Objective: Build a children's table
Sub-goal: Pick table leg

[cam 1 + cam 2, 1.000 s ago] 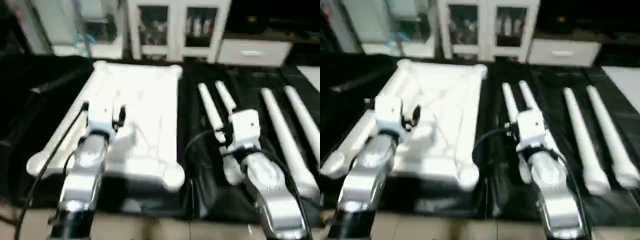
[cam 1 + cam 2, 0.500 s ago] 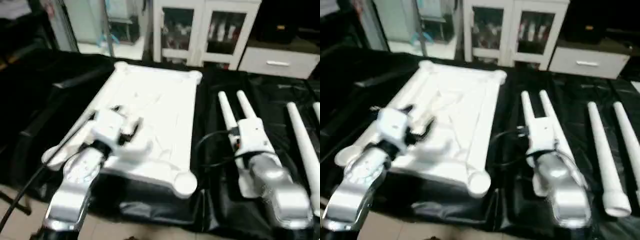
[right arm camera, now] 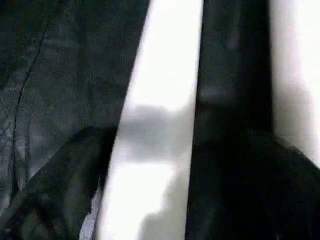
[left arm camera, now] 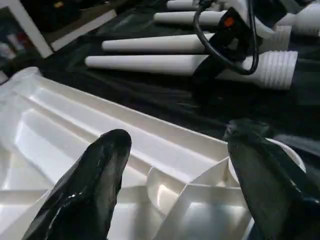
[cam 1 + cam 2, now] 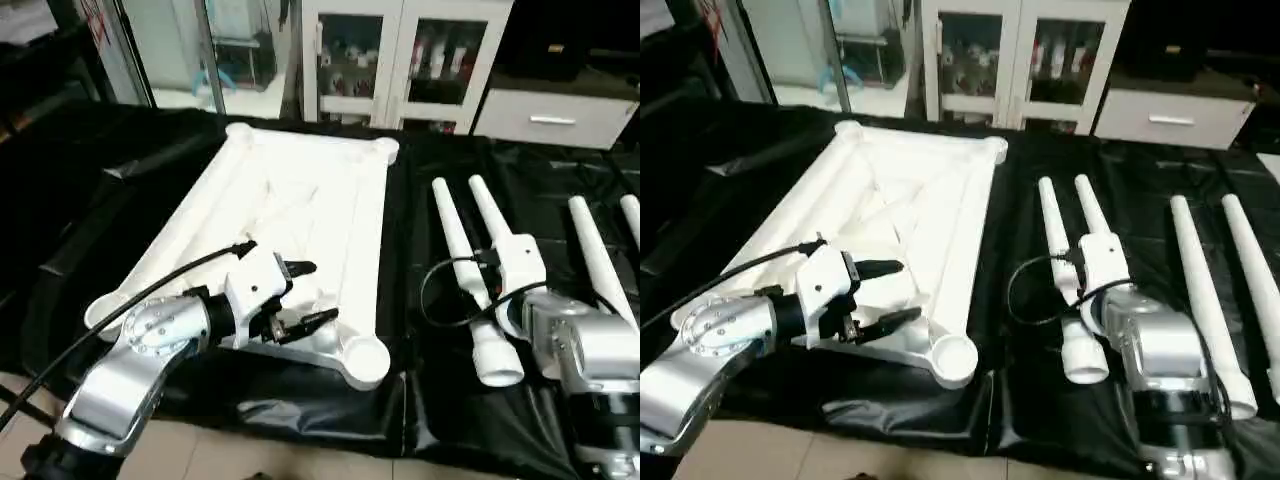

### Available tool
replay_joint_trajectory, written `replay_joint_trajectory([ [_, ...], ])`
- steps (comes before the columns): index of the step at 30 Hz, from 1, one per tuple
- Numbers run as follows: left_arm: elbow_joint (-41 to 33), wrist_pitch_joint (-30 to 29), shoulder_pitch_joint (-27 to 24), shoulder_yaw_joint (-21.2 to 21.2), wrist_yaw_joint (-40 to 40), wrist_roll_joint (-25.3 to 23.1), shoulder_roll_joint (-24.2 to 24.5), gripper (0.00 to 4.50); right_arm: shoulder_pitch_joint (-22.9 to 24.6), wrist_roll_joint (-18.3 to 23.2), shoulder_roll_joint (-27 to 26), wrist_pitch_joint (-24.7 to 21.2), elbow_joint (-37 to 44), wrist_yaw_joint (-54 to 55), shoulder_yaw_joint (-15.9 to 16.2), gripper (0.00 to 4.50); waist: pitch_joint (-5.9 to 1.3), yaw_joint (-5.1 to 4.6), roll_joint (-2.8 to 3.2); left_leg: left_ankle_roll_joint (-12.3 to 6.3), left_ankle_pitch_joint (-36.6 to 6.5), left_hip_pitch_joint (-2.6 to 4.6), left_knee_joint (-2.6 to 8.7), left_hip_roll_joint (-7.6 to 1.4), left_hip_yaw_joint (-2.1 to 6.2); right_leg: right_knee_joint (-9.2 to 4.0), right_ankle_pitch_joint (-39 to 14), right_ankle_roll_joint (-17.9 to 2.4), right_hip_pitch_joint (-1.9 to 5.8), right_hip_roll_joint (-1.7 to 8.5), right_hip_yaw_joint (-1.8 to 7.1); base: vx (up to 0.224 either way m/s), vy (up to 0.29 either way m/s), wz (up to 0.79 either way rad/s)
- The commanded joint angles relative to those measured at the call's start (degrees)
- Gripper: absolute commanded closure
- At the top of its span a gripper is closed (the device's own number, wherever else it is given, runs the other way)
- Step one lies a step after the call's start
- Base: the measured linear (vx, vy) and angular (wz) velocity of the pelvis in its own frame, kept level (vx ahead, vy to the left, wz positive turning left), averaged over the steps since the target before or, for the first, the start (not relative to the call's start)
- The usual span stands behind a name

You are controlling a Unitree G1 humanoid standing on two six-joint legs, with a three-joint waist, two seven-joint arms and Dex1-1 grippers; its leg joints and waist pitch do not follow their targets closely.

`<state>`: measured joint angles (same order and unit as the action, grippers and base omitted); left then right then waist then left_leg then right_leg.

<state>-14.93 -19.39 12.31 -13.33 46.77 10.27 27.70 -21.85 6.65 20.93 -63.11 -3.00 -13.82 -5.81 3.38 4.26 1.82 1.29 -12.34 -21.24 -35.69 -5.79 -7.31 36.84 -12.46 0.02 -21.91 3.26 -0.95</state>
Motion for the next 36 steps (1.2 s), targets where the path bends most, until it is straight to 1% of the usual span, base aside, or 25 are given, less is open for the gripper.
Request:
replay_joint_trajectory([
  [1, -1.9, -1.1, 1.1, -0.1, 0.9, 1.3, 0.9, 0.83, -0.3, 1.6, 0.7, -2.8, -1.2, -2.3, 1.8, 0.5, -3.62, 0.18, -0.75, -1.24, -2.0, 0.36, 4.49, -5.5, 1.68, -3.66, 2.5, -14.1, 2.46, 5.25, 2.4, 0.0, 0.0, 0.0],
  [2, -2.2, -1.4, 1.2, -0.1, 0.9, 1.6, 0.9, 0.83, -0.4, 1.8, 0.8, -3.1, -1.2, -2.6, 2.0, 0.5, -3.5, 0.23, -0.78, -1.35, -3.6, 0.46, 4.52, -5.59, 1.62, -3.84, 0.6, -14.5, 2.43, 5.41, 2.45, 0.0, 0.0, 0.0],
  [3, -2.6, -1.7, 1.1, -0.2, 0.9, 1.7, 0.9, 0.83, -0.4, 2.0, 0.8, -3.3, -1.2, -2.8, 2.1, 0.63, -3.42, 0.15, -1.04, -1.34, -4.5, 0.49, 4.63, -5.7, 1.58, -3.98, -0.6, -14.6, 2.4, 5.42, 2.46, 0.0, 0.0, 0.0],
  [4, -2.8, -2.1, 1.1, -0.3, 1.0, 1.9, 1.1, 0.83, -0.5, 2.0, 0.9, -3.5, -1.3, -3.0, 2.1, 0.75, -3.24, 0.25, -0.84, -0.87, -6.2, 0.59, 4.81, -5.9, 1.62, -4.11, -3.0, -14.8, 2.3, 5.52, 2.48, 0.0, 0.0, 0.0],
  [6, -3.4, -2.5, 1.0, -0.5, 1.2, 2.1, 1.2, 0.83, -0.6, 2.4, 0.9, -3.7, -1.5, -3.5, 2.0, 0.84, -3.06, 0.23, -0.95, -0.06, -8.4, 0.71, 5.02, -5.97, 1.61, -4.29, -5.8, -14.5, 2.16, 5.46, 2.55, 0.0, 0.0, 0.0],
  [7, -3.6, -2.7, 1.0, -0.5, 1.3, 2.1, 1.2, 0.83, -0.7, 2.7, 0.8, -3.8, -1.7, -3.8, 1.8, 1.06, -2.92, 0.15, -1.33, 0.41, -9.6, 0.7, 5.14, -5.94, 1.53, -4.53, -7.6, -14.1, 2.13, 5.48, 2.64, 0.0, 0.0, 0.0],
  [9, -3.9, -2.6, 0.9, -0.4, 1.4, 1.9, 1.0, 0.83, -0.8, 3.7, 0.4, -3.8, -1.9, -4.7, 1.1, 1.15, -2.85, 0.32, -1.18, 1.12, -11.2, 0.88, 5.22, -5.95, 1.55, -4.71, -10.1, -13.5, 1.92, 5.59, 2.75, 0.0, 0.0, 0.0],
  [10, -3.9, -2.6, 0.9, -0.4, 1.4, 1.9, 1.0, 0.83, -0.8, 3.7, 0.4, -3.8, -1.9, -4.7, 1.1, 1.25, -2.82, 0.39, -1.36, 1.39, -11.6, 0.83, 5.31, -6.01, 1.56, -4.73, -10.9, -13.1, 1.95, 5.64, 2.81, 0.0, 0.0, 0.0],
  [11, -4.1, -2.7, 0.9, -0.3, 1.1, 2.0, 0.9, 0.83, -1.0, 4.3, 0.3, -3.9, -2.1, -5.4, 0.7, 1.25, -2.8, 0.46, -1.36, 1.67, -11.7, 0.87, 5.37, -6.05, 1.54, -4.74, -10.9, -12.8, 1.81, 5.56, 2.81, 0.0, 0.0, 0.0],
  [14, -4.4, -2.7, 1.1, -0.2, 0.8, 2.1, 1.1, 0.83, -1.1, 5.4, 0.1, -4.6, -3.1, -6.3, -0.3, 1.59, -2.93, 0.57, -1.51, 1.77, -10.9, 0.85, 5.34, -6.01, 1.49, -4.67, -9.7, -12.6, 1.87, 5.58, 2.83, 0.0, 0.0, 0.0],
  [15, -4.4, -2.7, 1.1, -0.2, 0.8, 2.1, 1.1, 0.83, -1.1, 5.4, 0.1, -4.6, -3.1, -6.3, -0.3, 1.59, -2.97, 0.62, -1.53, 1.65, -9.9, 0.75, 5.32, -6.0, 1.47, -4.6, -8.4, -12.7, 1.94, 5.58, 2.83, 0.0, 0.0, 0.0],
  [16, -4.4, -2.2, 1.2, -0.1, 0.3, 1.7, 0.9, 0.83, -1.0, 6.2, -0.2, -5.0, -4.4, -6.6, -1.4, 1.69, -3.05, 0.61, -1.77, 1.42, -9.1, 0.74, 5.26, -6.01, 1.41, -4.48, -7.4, -12.8, 1.99, 5.56, 2.8, 0.0, 0.0, 0.0],
  [17, -4.1, -1.8, 1.3, -0.1, -0.1, 1.3, 0.7, 0.83, -1.0, 6.8, -0.6, -5.3, -5.1, -6.7, -2.4, 1.8, -3.03, 0.6, -1.8, 1.4, -8.9, 0.73, 5.24, -5.99, 1.35, -4.54, -7.1, -13.0, 1.97, 5.55, 2.78, 0.0, 0.0, 0.0],
  [18, -4.0, -1.6, 1.3, 0.0, -0.3, 1.1, 0.5, 0.83, -1.0, 7.1, -0.7, -5.4, -5.4, -6.7, -2.9, 1.8, -3.05, 0.63, -1.78, 1.41, -9.0, 0.75, 5.24, -6.0, 1.35, -4.53, -7.1, -13.1, 2.0, 5.58, 2.78, 0.0, 0.0, 0.0],
  [19, -3.8, -1.5, 1.4, 0.0, -0.5, 1.0, 0.3, 0.83, -0.9, 7.5, -0.8, -5.4, -6.2, -6.9, -3.6, 1.92, -3.06, 0.58, -1.9, 1.36, -9.2, 0.75, 5.24, -6.02, 1.34, -4.53, -7.2, -13.3, 2.03, 5.63, 2.78, 0.0, 0.0, 0.0],
  [20, -3.7, -1.6, 1.5, 0.1, -0.5, 1.1, 0.1, 0.83, -0.9, 7.7, -0.8, -5.4, -6.8, -7.1, -3.9, 2.04, -3.03, 0.64, -1.85, 1.46, -9.2, 0.77, 5.28, -6.06, 1.38, -4.56, -7.3, -13.3, 2.01, 5.61, 2.73, 0.0, 0.0, 0.0],
  [22, -3.4, -1.6, 1.8, 0.1, -0.9, 1.0, -0.3, 0.83, -0.5, 8.3, -1.0, -5.7, -7.5, -7.2, -5.1, 2.16, -2.97, 0.54, -2.1, 1.63, -10.0, 0.79, 5.37, -6.05, 1.34, -4.64, -8.0, -13.2, 1.97, 5.5, 2.7, 0.0, 0.0, 0.0],
  [25, -3.2, -2.0, 2.4, 0.2, -1.3, 1.3, -0.9, 0.83, 0.3, 8.2, -0.5, -5.3, -8.7, -7.0, -5.6, 2.43, -2.93, 0.62, -2.06, 1.93, -11.2, 0.91, 5.42, -6.09, 1.38, -4.8, -9.7, -13.0, 1.87, 5.62, 2.75, 0.0, 0.0, 0.0],
  [26, -3.2, -2.0, 2.4, 0.2, -1.3, 1.3, -0.9, 0.83, 0.3, 8.2, -0.5, -5.3, -8.7, -7.0, -5.6, 2.48, -2.92, 0.64, -2.1, 2.01, -11.3, 0.92, 5.44, -6.11, 1.37, -4.83, -9.8, -12.9, 1.87, 5.62, 2.76, 0.0, 0.0, 0.0],
  [27, -3.0, -2.7, 3.0, 0.7, -1.5, 2.0, -1.2, 0.83, 0.4, 8.2, -0.5, -5.3, -9.0, -6.8, -6.2, 2.48, -2.88, 0.61, -1.93, 2.37, -12.0, 0.95, 5.49, -6.09, 1.4, -4.9, -10.5, -12.7, 1.77, 5.57, 2.78, 0.0, 0.0, 0.0],
  [31, -2.4, -2.4, 3.9, 1.7, -2.5, 2.4, -1.9, 0.83, 0.5, 8.9, -0.5, -5.6, -8.8, -6.7, -7.6, 2.62, -2.97, 0.67, -2.16, 2.6, -12.2, 0.97, 5.49, -6.06, 1.44, -4.9, -10.2, -12.5, 1.8, 5.57, 2.77, 0.0, 0.0, 0.0],
  [33, -1.3, -1.2, 5.3, 3.1, -5.2, 1.5, -3.3, 0.83, 0.4, 9.7, -0.2, -5.8, -7.8, -6.5, -9.4, 2.64, -3.0, 0.74, -2.15, 2.42, -11.5, 0.9, 5.46, -6.07, 1.46, -4.87, -9.5, -12.7, 1.92, 5.65, 2.75, 0.0, 0.0, 0.0],
  [34, -1.1, -1.0, 5.6, 3.3, -5.7, 1.2, -3.5, 0.83, 0.3, 9.9, -0.1, -5.8, -7.7, -6.5, -9.6, 2.64, -3.01, 0.76, -2.18, 2.31, -11.4, 0.98, 5.38, -6.08, 1.41, -4.92, -9.2, -12.8, 1.89, 5.57, 2.76, 0.0, 0.0, 0.0],
  [35, -0.2, -1.7, 6.3, 3.8, -7.5, 0.6, -4.2, 0.83, 0.3, 10.4, -0.1, -6.1, -6.7, -6.4, -10.3, 2.64, -3.03, 0.79, -2.21, 2.16, -10.9, 0.81, 5.4, -6.07, 1.43, -4.87, -8.7, -12.8, 2.03, 5.58, 2.75, 0.0, 0.0, 0.0],
  [36, 0.8, -2.4, 7.0, 4.3, -9.2, 0.1, -5.0, 0.83, 0.3, 11.0, -0.4, -6.7, -5.7, -6.4, -11.3, 2.65, -3.06, 0.81, -2.23, 2.08, -10.7, 0.84, 5.37, -6.07, 1.46, -4.86, -8.4, -12.8, 2.02, 5.58, 2.73, 0.0, 0.0, 0.0],
])
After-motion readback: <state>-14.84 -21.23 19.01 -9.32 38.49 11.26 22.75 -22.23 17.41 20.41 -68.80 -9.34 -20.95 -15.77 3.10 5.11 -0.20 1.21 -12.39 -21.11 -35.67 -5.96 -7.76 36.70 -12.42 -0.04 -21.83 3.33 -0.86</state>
